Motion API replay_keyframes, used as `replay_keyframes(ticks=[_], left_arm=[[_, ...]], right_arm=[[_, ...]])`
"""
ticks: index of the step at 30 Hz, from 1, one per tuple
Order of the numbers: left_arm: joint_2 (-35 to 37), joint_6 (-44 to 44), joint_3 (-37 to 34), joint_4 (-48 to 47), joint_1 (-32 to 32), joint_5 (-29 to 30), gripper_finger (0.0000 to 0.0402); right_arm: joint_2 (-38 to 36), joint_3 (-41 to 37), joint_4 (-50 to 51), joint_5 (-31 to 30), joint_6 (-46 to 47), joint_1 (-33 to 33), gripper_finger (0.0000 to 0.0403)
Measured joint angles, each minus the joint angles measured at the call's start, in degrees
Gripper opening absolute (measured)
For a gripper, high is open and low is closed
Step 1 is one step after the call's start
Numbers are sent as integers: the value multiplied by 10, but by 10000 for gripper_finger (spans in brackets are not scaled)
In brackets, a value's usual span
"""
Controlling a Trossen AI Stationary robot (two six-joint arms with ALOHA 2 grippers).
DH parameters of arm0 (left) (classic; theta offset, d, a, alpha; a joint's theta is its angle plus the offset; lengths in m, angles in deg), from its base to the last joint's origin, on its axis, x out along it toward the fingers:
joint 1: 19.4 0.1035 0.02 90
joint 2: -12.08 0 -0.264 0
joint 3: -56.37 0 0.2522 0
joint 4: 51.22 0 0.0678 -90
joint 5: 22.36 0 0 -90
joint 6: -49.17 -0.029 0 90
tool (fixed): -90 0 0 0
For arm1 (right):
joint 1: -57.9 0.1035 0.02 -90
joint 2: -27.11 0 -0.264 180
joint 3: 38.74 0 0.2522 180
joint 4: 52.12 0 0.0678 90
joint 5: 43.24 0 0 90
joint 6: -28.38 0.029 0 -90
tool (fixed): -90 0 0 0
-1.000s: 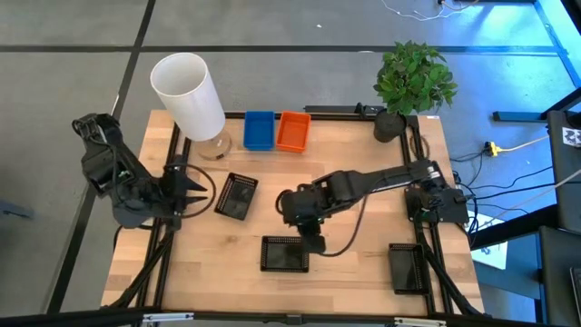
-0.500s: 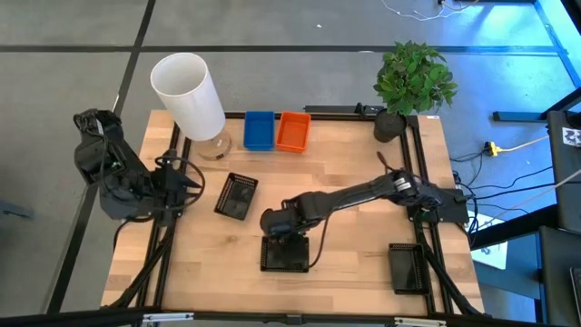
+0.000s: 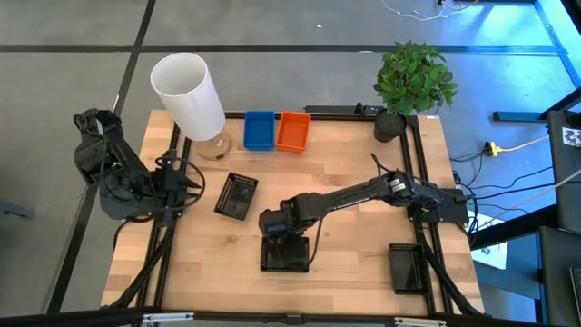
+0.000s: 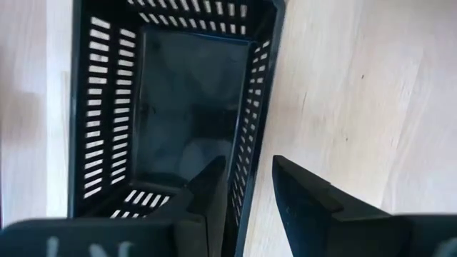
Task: Stack baskets by color
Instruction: Stack the bottom black basket on top of the black basket on the table
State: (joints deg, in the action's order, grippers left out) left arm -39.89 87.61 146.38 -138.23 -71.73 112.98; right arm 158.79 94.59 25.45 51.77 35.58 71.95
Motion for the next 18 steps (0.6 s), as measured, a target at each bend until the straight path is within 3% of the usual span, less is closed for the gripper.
replay_keyframes(ticks=[18], left_arm=[[0, 0, 0, -6, 0, 0, 84]], right_arm=[[50, 0, -37, -6, -17, -2, 113]])
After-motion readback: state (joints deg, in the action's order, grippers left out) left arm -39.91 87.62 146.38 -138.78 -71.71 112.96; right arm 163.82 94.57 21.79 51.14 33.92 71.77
